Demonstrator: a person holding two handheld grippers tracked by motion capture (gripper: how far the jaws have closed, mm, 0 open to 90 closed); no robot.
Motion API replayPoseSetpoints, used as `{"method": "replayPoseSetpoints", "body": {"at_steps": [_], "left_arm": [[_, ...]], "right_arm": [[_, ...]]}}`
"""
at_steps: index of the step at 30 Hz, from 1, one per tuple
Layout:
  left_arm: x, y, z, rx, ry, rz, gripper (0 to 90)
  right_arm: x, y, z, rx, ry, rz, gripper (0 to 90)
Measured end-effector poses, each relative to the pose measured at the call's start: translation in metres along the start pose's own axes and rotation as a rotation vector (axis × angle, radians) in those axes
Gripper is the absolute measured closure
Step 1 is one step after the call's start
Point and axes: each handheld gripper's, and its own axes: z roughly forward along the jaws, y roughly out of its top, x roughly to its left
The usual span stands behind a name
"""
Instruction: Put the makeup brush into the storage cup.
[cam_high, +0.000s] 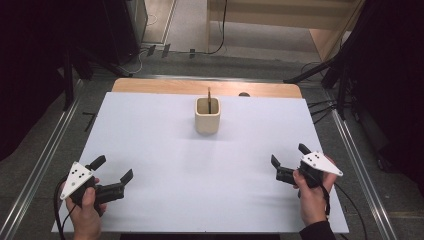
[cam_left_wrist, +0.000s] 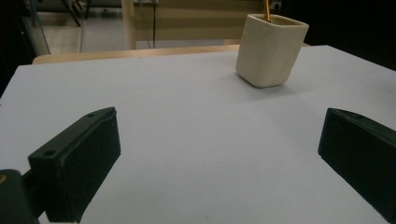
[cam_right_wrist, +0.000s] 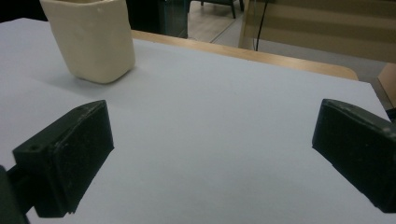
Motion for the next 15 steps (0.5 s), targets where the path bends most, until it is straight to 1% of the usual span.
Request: {"method": "replayPoseSetpoints", "body": {"at_steps": [8,12,15], "left_arm": [[0.000,0.000,0.000,-0.001,-0.001,0.000,0.0],[0.000,0.000,0.001,-0.002,-0.004,-0.004,0.0],[0.000,0.000,0.001,-0.002,-0.006,-0.003,0.0]], "right_arm": [[-0.003,-0.009,-0.016,-0.007,-0.001,0.001,0.0],[-0.005,-0.014,-0.024,-0.019,0.000,0.018,0.0],[-0.003,-0.016,-0.027,-0.018,0.005,0.004,0.0]]}}
